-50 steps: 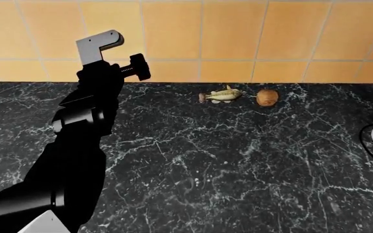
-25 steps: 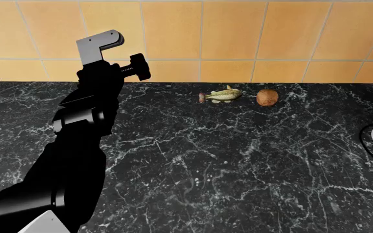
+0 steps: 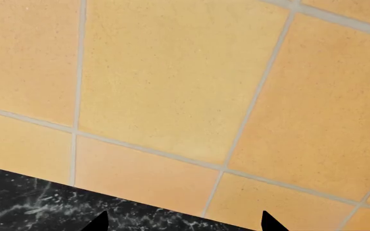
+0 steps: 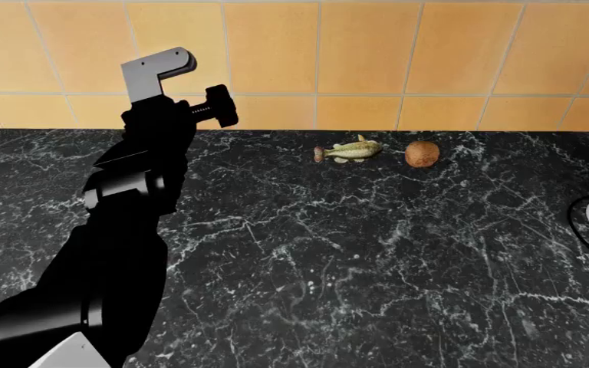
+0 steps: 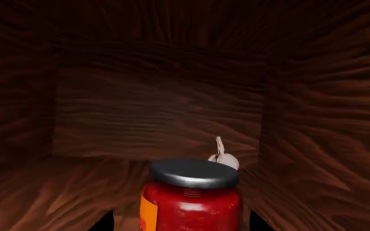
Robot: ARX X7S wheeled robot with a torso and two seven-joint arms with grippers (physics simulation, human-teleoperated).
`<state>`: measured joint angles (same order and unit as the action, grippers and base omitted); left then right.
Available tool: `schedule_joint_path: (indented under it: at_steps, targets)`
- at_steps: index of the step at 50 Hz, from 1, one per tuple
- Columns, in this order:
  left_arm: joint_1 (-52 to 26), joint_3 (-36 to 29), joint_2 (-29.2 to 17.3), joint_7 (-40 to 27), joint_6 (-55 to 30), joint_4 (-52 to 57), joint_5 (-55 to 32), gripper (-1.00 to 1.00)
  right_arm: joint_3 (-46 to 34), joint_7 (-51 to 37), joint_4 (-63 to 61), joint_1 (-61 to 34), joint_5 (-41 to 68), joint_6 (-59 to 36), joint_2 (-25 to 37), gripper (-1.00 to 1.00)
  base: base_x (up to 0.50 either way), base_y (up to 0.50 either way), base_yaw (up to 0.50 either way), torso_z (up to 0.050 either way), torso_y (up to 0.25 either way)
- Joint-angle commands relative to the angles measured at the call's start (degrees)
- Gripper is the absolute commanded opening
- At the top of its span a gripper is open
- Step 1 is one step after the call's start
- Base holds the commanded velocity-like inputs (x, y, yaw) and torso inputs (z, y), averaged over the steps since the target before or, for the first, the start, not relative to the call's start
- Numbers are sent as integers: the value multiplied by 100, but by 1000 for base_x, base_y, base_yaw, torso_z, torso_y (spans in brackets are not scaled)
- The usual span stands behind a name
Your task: Pick the salsa and boxed food from the counter and place them in the cabinets closest to them.
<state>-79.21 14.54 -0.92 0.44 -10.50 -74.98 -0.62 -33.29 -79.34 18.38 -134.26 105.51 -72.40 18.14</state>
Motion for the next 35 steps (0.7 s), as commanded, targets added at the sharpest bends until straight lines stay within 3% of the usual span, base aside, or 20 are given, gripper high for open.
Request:
schedule_joint_path:
  at_steps: [1,8,16,29,35]
  targets:
    - [5,-2,0,9,6,0,-8,100,764,-499,-45,-59,-56,-619,-334,100,0,0,0,0,0]
    - [7,7,-2,8,19,0,-8,100,1467,-1060,-66,-71,59,-1162,-683,100,0,0,0,0,0]
    - [-11,84,0,-136,206,0,-27,100,942,-1064,-458,-72,620,-639,-338,100,0,0,0,0,0]
    - [-420,56,62,289,294,49,-317,100,594,-921,-1265,31,1228,299,242,100,0,0,0,0,0]
    - [502,-728,57,-61,-1417,2965,-1296,100,787,-693,-1583,172,1070,426,297,100,0,0,0,0,0]
